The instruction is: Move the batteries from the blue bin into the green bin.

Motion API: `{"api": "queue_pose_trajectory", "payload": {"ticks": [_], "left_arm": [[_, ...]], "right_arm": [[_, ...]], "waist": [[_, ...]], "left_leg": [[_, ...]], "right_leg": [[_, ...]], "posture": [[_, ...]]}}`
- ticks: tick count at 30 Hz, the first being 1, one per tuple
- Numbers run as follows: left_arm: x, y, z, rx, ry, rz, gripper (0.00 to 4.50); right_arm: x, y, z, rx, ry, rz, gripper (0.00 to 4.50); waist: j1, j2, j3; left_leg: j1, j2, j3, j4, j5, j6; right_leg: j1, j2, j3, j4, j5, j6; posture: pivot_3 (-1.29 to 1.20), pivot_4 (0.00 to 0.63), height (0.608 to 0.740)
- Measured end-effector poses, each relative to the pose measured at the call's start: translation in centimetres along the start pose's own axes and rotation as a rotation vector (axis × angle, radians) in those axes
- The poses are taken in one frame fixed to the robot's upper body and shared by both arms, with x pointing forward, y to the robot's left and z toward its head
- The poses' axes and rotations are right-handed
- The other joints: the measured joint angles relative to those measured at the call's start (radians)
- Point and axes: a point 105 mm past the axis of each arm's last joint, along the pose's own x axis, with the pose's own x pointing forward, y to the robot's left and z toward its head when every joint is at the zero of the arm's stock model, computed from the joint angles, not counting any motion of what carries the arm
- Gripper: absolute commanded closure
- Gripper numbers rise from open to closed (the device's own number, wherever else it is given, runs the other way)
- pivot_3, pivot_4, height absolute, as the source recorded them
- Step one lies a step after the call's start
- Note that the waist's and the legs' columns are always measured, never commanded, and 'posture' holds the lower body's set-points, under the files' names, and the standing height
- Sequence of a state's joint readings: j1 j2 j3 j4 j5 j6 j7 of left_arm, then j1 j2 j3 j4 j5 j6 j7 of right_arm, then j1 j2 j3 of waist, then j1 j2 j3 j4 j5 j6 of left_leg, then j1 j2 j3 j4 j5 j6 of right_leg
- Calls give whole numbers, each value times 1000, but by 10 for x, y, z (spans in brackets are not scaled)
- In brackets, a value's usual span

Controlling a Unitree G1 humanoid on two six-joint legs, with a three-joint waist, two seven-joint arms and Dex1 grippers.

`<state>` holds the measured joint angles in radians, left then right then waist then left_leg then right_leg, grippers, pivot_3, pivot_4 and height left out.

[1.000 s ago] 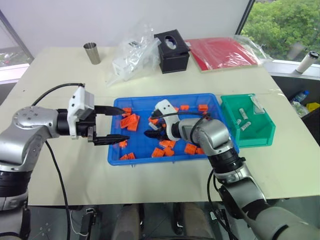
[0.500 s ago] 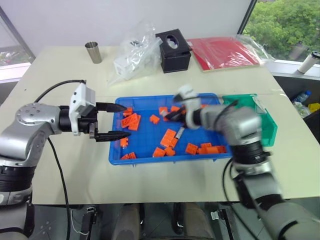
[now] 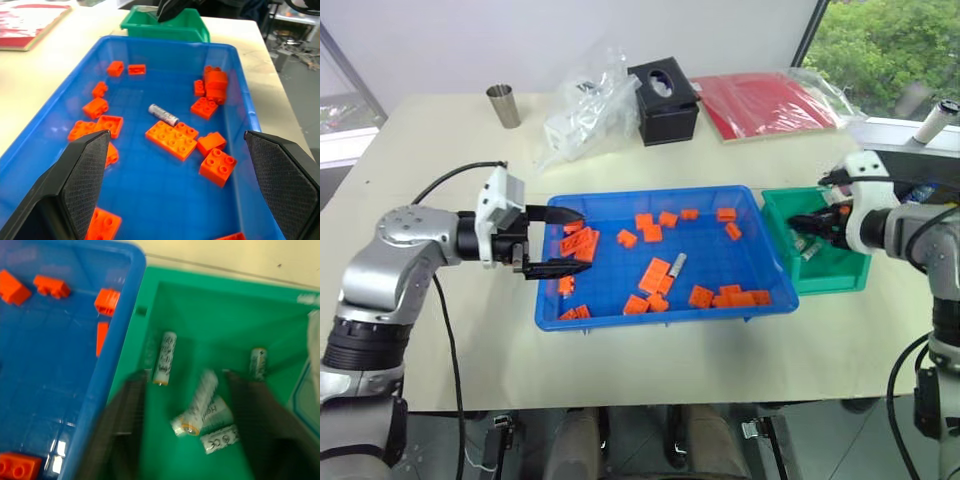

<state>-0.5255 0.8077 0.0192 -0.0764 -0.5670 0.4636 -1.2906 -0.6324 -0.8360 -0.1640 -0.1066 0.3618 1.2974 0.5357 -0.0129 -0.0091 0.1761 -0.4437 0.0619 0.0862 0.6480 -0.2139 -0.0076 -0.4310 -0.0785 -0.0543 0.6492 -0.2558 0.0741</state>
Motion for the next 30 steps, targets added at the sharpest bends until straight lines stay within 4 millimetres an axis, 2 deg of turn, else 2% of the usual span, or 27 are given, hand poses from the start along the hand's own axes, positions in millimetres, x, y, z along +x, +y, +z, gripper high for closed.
{"api": "queue_pose_trajectory", "payload": {"ticks": [2,6,9,12,16,17,18,22,30], "left_arm": [[0,0,0,0,-2,-1,0],[1,0,0,0,-3,-2,0],[1,-1,1,4,-3,-4,0],[1,-1,1,6,-1,0,0],[1,-2,2,10,5,4,0],[1,-2,3,16,8,4,0],[0,-3,4,22,9,4,0],[-5,-4,5,23,14,25,0],[-11,-8,5,26,35,40,0]], "right_arm": [[-1,-2,5,-34,-25,-7,499],[-2,9,29,-100,-106,59,499],[4,43,42,-165,-131,188,499],[20,86,30,-263,-92,351,499],[35,121,18,-393,-75,461,499],[39,131,10,-430,-64,496,241],[42,137,3,-446,-46,522,241],[51,155,-26,-483,19,585,241],[57,159,-28,-483,8,584,241]], "waist": [[0,0,0],[-1,0,0],[-1,0,0],[0,0,0],[4,0,0],[3,0,0],[4,0,0],[2,-1,0],[2,-1,0]], "left_leg": [[0,0,0,-1,0,0],[0,0,0,-1,0,0],[0,0,-1,0,0,0],[0,0,-1,0,0,0],[-1,0,-1,0,0,0],[-1,0,-1,1,0,0],[-1,0,-1,1,0,0],[-1,0,-1,1,0,0],[0,0,-1,1,0,0]], "right_leg": [[0,0,0,0,0,0],[0,1,0,0,0,0],[0,1,0,0,0,0],[0,1,0,0,0,0],[0,0,0,0,0,0],[0,0,0,0,0,0],[0,0,0,0,0,0],[0,0,0,0,0,0],[0,0,0,0,0,0]], "posture": [[0,150,736],[0,150,736],[0,150,736],[0,150,736],[0,150,736],[0,150,736],[0,150,736],[0,150,736],[0,150,736]]}}
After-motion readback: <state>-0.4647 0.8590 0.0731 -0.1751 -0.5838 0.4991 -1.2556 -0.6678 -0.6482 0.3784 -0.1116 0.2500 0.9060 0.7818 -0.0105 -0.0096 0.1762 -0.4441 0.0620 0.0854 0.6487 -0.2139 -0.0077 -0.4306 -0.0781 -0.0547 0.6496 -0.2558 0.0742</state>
